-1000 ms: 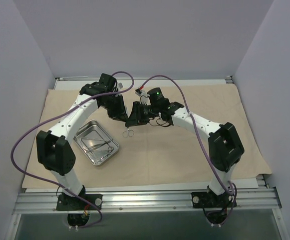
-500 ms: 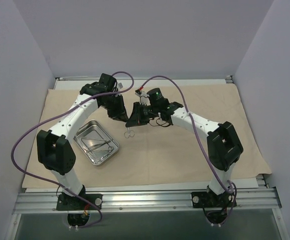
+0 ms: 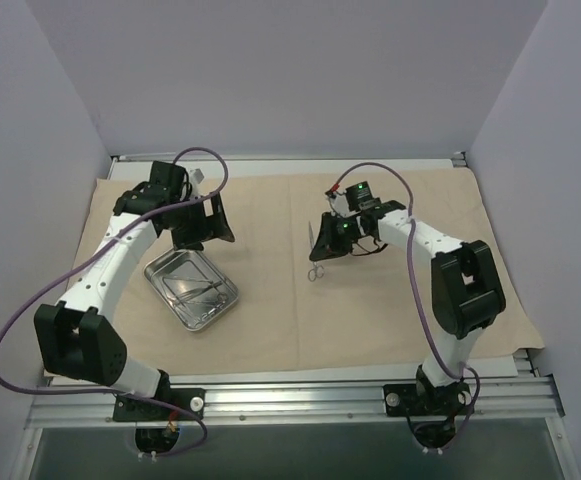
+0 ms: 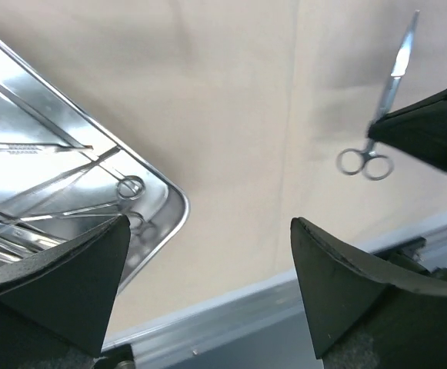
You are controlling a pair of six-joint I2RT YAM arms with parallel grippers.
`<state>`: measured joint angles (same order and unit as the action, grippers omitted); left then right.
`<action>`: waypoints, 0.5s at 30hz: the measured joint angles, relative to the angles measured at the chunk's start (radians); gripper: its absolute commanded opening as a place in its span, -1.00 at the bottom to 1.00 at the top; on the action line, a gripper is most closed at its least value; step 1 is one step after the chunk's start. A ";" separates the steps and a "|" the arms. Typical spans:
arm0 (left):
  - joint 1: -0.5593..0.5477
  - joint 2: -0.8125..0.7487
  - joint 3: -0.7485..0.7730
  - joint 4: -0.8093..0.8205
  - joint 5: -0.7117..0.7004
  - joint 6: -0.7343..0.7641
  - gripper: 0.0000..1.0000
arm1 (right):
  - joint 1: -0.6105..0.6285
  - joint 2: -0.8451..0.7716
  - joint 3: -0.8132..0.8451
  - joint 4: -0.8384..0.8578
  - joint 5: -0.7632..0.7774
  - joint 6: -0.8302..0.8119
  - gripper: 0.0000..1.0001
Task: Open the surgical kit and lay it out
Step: Place the medical item in the surgical kit.
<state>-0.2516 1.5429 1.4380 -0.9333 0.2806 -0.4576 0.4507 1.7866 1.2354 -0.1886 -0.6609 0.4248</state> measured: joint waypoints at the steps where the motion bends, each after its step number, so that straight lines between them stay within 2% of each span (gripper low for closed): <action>1: 0.012 -0.037 -0.028 0.011 -0.008 0.017 0.87 | -0.034 -0.008 -0.011 -0.034 0.002 -0.019 -1.00; 5: 0.016 -0.161 -0.113 0.036 -0.033 0.071 0.87 | -0.125 -0.026 -0.028 -0.113 -0.009 -0.075 -1.00; 9: 0.019 -0.230 -0.175 0.062 -0.043 0.101 0.87 | -0.091 -0.034 -0.077 -0.103 -0.066 -0.082 -1.00; 15: 0.095 -0.261 -0.256 0.096 0.041 0.106 0.87 | -0.050 -0.034 -0.168 -0.029 -0.109 -0.027 -1.00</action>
<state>-0.1562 1.2823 1.1820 -0.8375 0.3218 -0.3519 0.4011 1.7523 1.0672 -0.2176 -0.7704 0.3977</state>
